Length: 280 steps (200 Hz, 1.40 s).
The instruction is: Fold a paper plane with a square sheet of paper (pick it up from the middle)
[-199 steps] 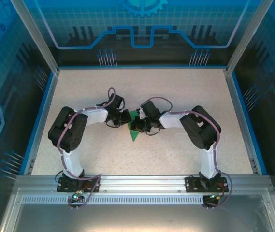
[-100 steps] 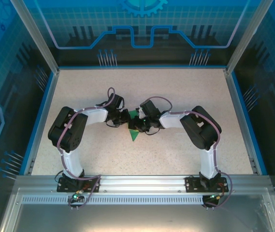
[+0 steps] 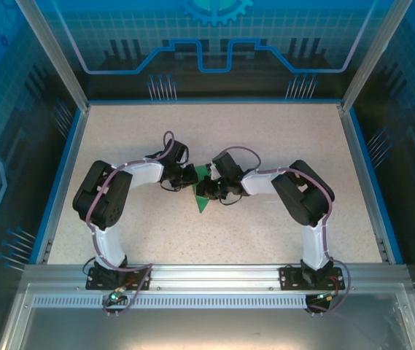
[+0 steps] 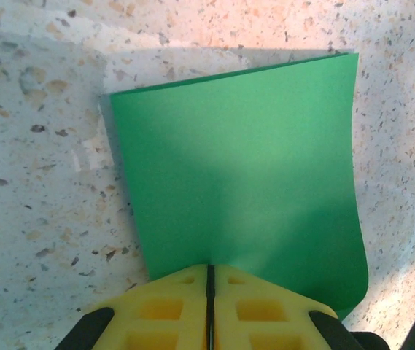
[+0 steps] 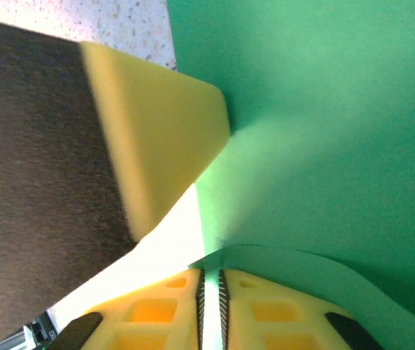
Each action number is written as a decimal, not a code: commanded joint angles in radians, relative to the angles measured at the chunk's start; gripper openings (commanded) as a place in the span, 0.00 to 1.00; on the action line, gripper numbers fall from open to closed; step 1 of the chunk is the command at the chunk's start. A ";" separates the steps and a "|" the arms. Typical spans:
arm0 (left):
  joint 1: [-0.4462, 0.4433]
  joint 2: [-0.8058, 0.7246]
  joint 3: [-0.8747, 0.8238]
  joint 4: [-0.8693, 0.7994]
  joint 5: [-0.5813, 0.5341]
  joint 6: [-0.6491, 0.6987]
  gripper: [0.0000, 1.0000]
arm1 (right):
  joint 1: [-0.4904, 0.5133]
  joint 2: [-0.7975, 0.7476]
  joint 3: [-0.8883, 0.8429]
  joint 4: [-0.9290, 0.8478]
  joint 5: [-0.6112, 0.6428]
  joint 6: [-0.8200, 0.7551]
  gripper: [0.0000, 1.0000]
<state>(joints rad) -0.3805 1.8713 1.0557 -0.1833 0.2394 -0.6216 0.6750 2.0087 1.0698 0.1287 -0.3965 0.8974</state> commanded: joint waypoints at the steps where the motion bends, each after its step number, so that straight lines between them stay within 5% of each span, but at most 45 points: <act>1: -0.001 -0.009 0.030 -0.042 0.014 0.023 0.12 | 0.004 0.020 -0.048 -0.073 0.061 -0.022 0.13; 107: 0.012 -0.196 -0.144 0.005 0.116 -0.047 0.12 | -0.009 0.010 -0.053 -0.122 0.061 -0.027 0.00; 280: 0.012 -0.084 -0.176 0.117 0.169 -0.126 0.00 | -0.017 0.029 -0.042 -0.127 0.044 -0.016 0.00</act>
<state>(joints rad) -0.3710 1.7466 0.8577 -0.0772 0.4023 -0.7345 0.6666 2.0048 1.0534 0.1333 -0.3935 0.8902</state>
